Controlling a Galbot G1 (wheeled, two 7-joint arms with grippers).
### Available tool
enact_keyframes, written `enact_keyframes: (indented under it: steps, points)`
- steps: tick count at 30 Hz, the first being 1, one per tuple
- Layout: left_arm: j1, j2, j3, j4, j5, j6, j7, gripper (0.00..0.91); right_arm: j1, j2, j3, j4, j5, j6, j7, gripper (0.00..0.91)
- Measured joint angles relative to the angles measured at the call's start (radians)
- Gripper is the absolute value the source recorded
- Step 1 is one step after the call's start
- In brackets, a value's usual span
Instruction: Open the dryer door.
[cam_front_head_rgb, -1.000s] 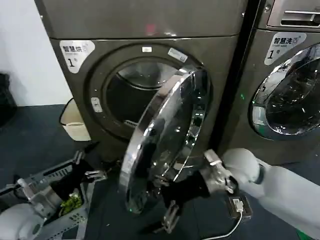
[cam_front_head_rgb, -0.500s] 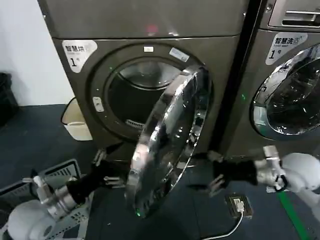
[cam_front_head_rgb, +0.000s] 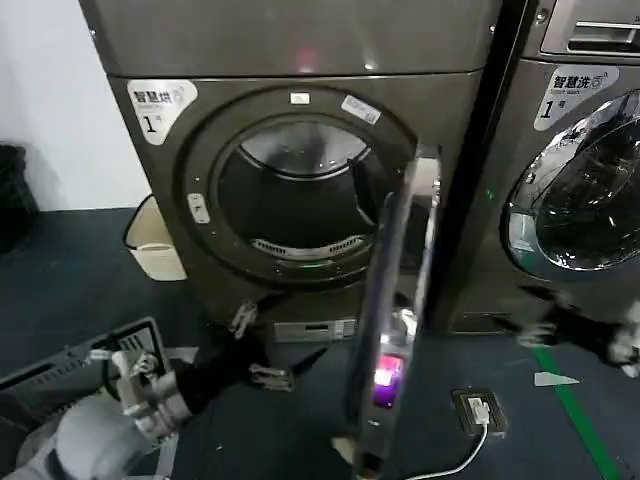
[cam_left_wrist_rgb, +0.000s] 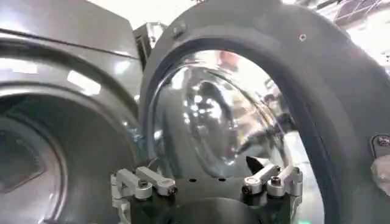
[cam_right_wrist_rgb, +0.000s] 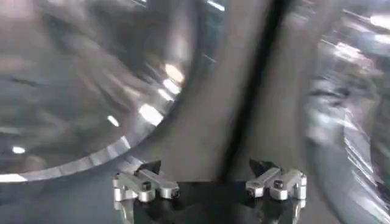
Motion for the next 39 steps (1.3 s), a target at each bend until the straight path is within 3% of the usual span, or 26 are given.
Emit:
enact_keyframes:
  steps: [4, 11, 20, 27, 39]
  points:
    - [-0.047, -0.013, 0.064, 0.000, 0.032, 0.004, -0.003, 0.907, -0.171, 0.061, 0.180, -0.057, -0.040, 0.017, 0.060, 0.907]
    - [-0.121, -0.048, 0.167, 0.017, 0.072, 0.005, -0.003, 0.907, -0.362, 0.207, 0.439, -0.124, -0.050, 0.046, 0.235, 0.907]
    - [-0.227, -0.093, 0.299, 0.049, 0.105, 0.009, -0.019, 0.907, -0.509, 0.423, 0.715, -0.122, -0.125, 0.063, 0.388, 0.907]
    - [-0.318, -0.140, 0.433, 0.085, 0.140, 0.015, -0.029, 0.907, -0.598, 0.551, 0.899, -0.101, -0.205, -0.008, 0.452, 0.907]
    - [-0.469, -0.230, 0.626, 0.170, 0.158, 0.017, -0.041, 0.907, -0.689, 0.731, 1.088, -0.019, -0.245, -0.064, 0.471, 0.907]
